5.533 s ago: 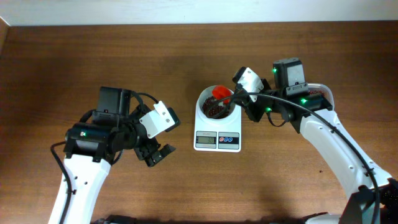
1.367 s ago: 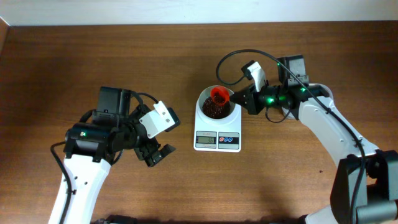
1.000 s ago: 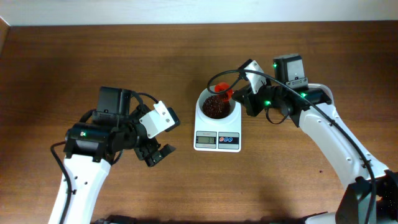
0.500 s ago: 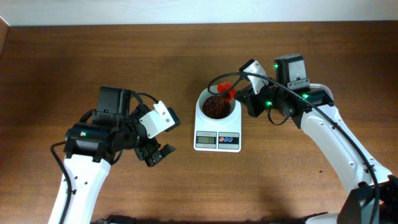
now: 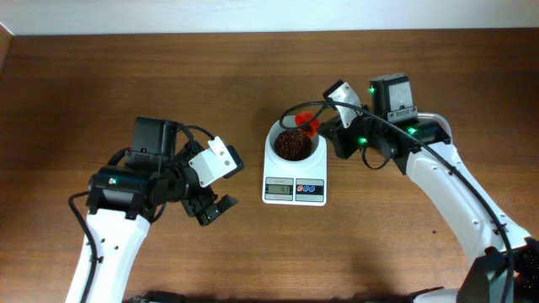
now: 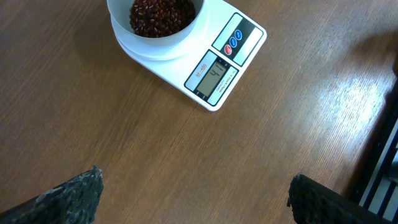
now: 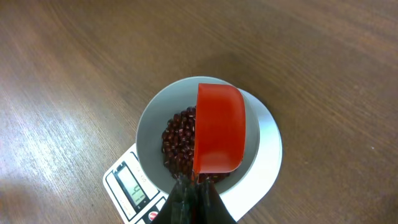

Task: Scoop and weigh 50g on scale

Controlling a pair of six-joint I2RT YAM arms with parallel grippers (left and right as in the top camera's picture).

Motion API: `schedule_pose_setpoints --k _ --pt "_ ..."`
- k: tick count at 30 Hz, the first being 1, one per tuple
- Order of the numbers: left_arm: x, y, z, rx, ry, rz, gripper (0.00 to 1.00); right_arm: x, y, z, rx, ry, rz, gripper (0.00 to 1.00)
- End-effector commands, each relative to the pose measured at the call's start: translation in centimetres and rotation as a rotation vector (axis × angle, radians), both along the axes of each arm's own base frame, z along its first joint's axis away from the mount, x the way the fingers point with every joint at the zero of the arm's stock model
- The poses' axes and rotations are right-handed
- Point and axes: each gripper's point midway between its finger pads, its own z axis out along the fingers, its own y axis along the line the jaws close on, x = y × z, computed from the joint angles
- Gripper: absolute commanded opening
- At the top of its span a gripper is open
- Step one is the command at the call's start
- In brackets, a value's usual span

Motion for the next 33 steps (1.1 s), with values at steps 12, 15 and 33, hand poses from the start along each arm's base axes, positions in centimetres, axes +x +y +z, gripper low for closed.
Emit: schedule_pose_setpoints --k 12,15,33 --pt "-0.1 -0.1 0.1 -0.006 0.001 0.002 0.99 0.2 0.0 0.5 -0.026 -0.031 -0.004 0.04" --pt "-0.1 -0.1 0.1 -0.006 0.001 0.002 0.99 -0.1 0.6 -0.4 -0.152 -0.096 0.04 0.04" --pt "-0.1 -0.1 0.1 -0.006 0.001 0.002 0.99 -0.2 1.7 2.8 -0.227 -0.254 0.028 0.04"
